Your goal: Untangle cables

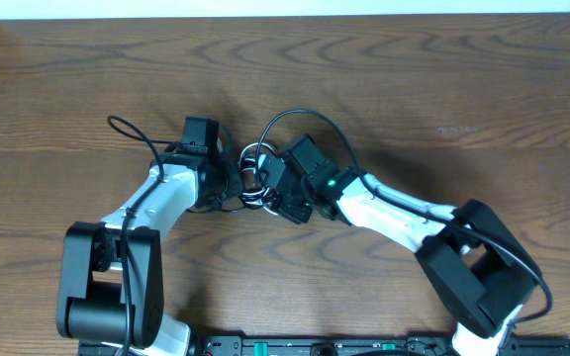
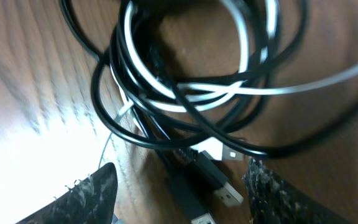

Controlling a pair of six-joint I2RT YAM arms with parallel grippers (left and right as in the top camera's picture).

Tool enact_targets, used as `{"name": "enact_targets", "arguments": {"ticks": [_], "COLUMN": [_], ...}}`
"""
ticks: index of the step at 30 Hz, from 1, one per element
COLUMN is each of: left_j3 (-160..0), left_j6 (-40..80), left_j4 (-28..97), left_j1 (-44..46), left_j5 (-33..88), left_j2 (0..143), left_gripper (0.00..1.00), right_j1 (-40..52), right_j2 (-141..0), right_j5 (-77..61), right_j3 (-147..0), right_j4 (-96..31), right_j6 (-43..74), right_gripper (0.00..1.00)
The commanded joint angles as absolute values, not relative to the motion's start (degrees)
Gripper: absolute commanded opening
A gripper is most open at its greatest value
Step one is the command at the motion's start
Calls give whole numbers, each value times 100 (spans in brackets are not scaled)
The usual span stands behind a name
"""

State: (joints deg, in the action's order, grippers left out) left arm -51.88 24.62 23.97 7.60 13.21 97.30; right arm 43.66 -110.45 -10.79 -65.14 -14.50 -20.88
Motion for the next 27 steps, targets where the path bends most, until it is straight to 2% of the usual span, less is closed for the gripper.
{"name": "enact_targets", "arguments": {"ticks": [1, 12, 15, 18, 27], "left_j3": [-5107, -5107, -5107, -5107, -5107], "left_j6": [2412, 2410, 2408, 2408, 2366], "left_j4": [2405, 2346, 2342, 2344, 2346], "left_j1": [746, 746, 746, 746, 746], "left_j5": [1306, 1306, 1306, 1306, 1308], "left_j2": [9806, 9806, 9806, 9806, 9806], "left_gripper": [38, 38, 37, 35, 33], "right_j1": [4392, 4394, 4392, 4392, 4392], "right_j2": [-11306, -11480, -11480, -11480, -11646], "right_j5": [-1129, -1111, -1109, -1109, -1111], "right_j3": [-6464, -6464, -6464, -6464, -6464], "right_j4": [-1387, -1264, -1225, -1033, -869], "right_j6": [-2655, -2832, -3155, -3251, -3247], "right_gripper": [63, 63, 81, 91, 91]}}
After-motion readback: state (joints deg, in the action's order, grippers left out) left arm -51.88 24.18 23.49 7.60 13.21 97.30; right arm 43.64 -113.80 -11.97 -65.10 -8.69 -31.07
